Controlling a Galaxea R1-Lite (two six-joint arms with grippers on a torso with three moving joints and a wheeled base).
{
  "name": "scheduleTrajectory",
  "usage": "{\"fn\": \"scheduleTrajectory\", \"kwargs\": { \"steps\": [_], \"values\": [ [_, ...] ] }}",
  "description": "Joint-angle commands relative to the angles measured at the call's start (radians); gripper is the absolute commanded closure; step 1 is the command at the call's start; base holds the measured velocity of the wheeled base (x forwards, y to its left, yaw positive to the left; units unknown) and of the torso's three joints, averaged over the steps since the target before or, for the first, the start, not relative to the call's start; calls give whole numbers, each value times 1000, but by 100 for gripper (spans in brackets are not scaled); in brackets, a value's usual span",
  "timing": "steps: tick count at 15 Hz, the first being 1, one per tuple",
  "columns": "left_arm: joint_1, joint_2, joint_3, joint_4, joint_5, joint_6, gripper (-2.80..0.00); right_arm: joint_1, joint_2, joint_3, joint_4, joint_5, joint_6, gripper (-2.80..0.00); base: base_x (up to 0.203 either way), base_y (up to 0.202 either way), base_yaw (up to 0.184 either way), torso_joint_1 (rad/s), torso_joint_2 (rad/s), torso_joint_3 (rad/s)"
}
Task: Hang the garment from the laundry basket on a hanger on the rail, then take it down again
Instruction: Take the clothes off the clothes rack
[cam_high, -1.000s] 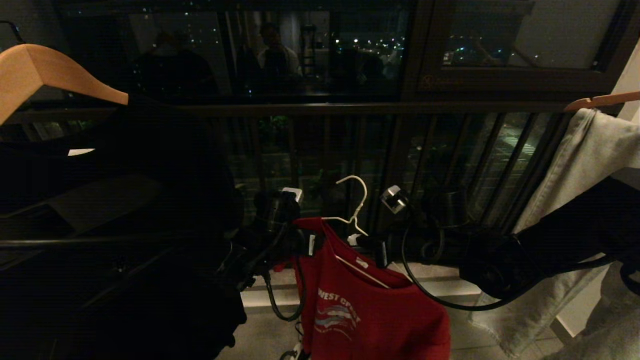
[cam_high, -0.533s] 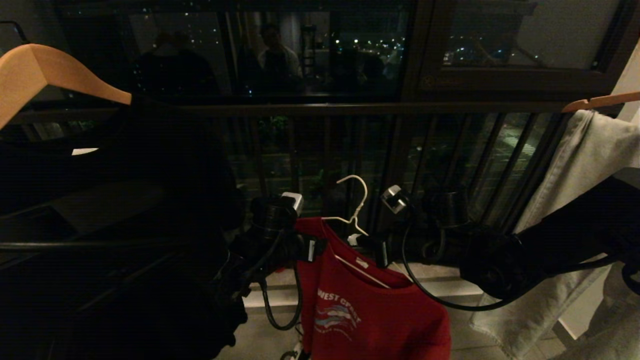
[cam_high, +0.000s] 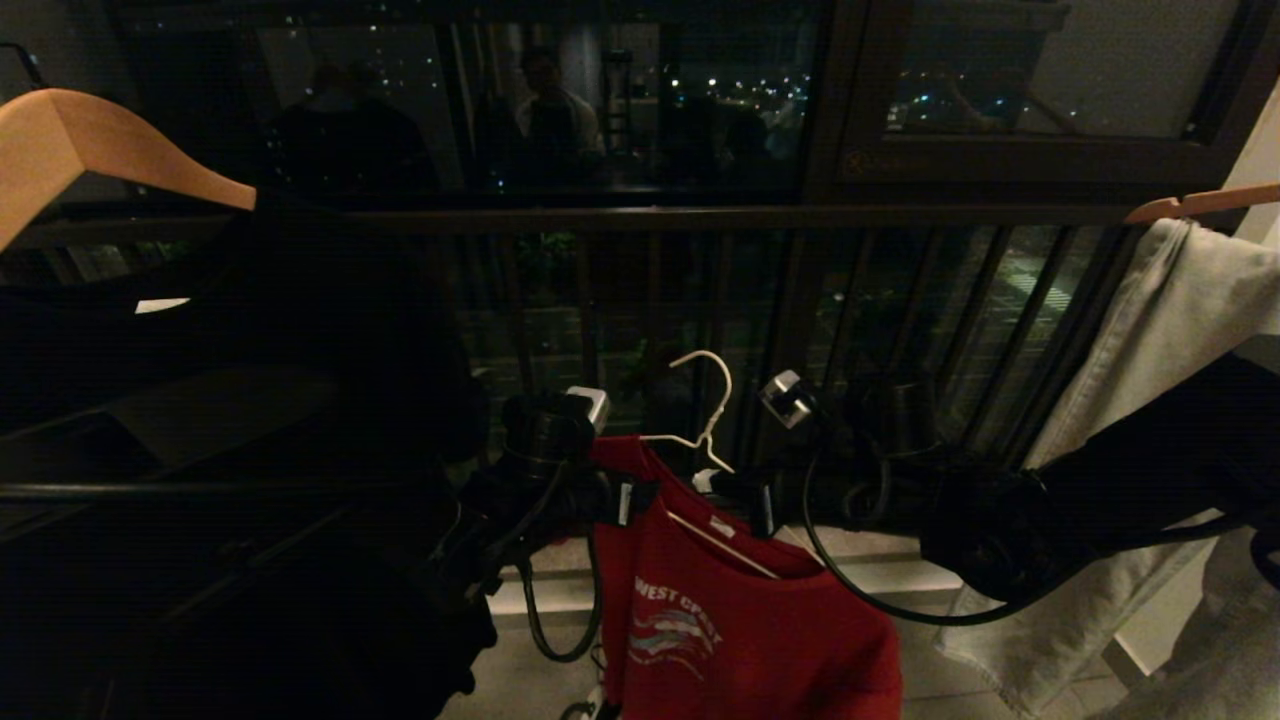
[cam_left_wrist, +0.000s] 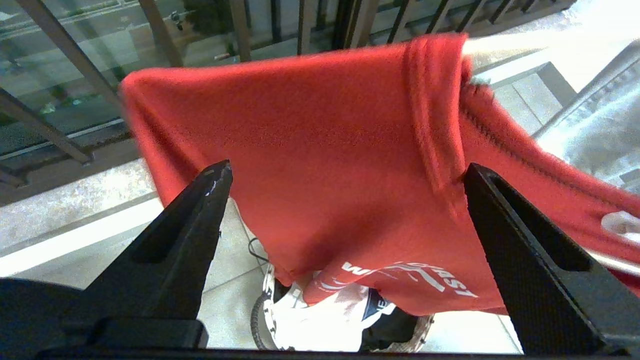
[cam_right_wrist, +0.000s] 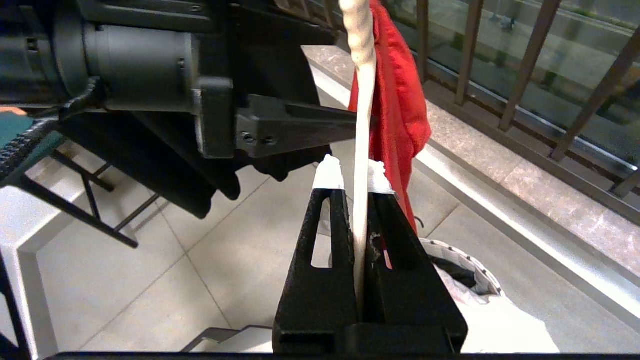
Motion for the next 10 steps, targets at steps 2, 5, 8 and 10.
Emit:
{"fn": "scheduleTrajectory", "kwargs": {
  "steps": [2, 5, 8, 10],
  "values": [
    [-3, -27, 9, -5, -3, -12, -280, 8, -4, 4, -5, 3, 0, 0, 0, 0, 0, 0, 0, 0],
    [-7, -18, 7, -5, 0, -17, -280, 9, -4, 6, -5, 3, 0, 0, 0, 0, 0, 0, 0, 0],
    [-6, 4, -5, -8, 30, -12, -280, 9, -11, 7, -5, 3, 1, 0, 0, 0, 0, 0, 0, 0],
    [-6, 14, -12, -20, 60, -1, -280, 9, -11, 7, -5, 3, 1, 0, 0, 0, 0, 0, 0, 0]
  ]
}}
